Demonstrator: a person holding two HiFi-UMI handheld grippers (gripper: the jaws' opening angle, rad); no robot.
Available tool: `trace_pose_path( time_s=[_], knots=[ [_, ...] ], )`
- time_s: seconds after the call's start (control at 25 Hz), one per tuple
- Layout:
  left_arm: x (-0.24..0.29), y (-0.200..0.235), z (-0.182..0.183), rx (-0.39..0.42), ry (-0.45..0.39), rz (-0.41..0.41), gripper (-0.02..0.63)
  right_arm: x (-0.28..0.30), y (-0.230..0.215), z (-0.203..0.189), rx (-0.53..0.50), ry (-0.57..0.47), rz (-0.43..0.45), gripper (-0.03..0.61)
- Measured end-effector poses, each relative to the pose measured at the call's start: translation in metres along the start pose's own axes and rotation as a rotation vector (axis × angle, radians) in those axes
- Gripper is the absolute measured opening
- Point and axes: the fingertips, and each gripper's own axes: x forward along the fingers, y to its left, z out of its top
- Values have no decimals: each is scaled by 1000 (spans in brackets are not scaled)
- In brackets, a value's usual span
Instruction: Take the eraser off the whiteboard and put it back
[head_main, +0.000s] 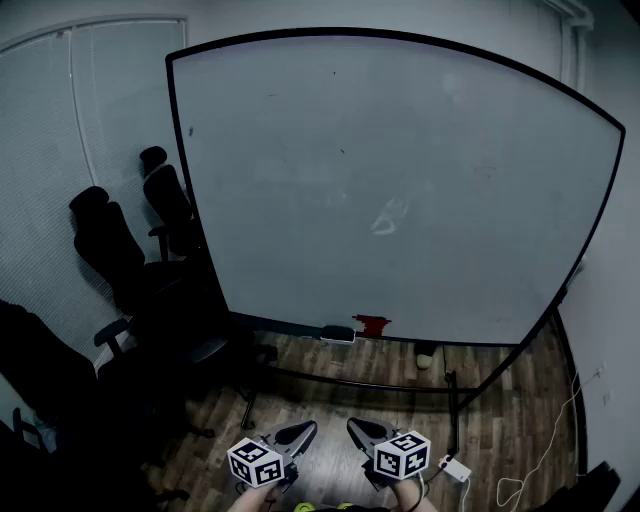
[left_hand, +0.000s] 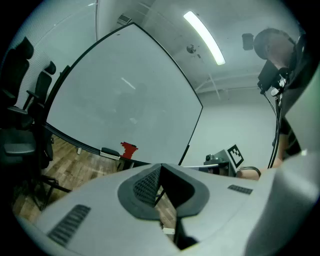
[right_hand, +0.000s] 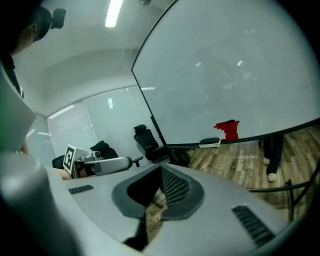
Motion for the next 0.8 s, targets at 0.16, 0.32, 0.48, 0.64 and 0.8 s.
trace_pose_path(
  time_s=[0.16, 0.32, 0.48, 0.64, 0.8],
  knots=[
    [2, -1, 2, 3, -1, -4, 6, 1, 0, 2, -4, 1, 1, 14],
    [2, -1, 2, 2, -2, -6, 6, 0, 0, 1, -7, 5, -2, 14],
    [2, -1, 2, 0, -4, -7, 6, 0, 0, 1, -18, 4, -6, 14],
    [1, -1, 3, -4, -10, -12, 6, 1, 1, 2, -33, 8, -19, 14],
    [-1, -2, 3, -5, -13, -27, 6, 4, 3, 0, -33, 10, -30, 15]
  ],
)
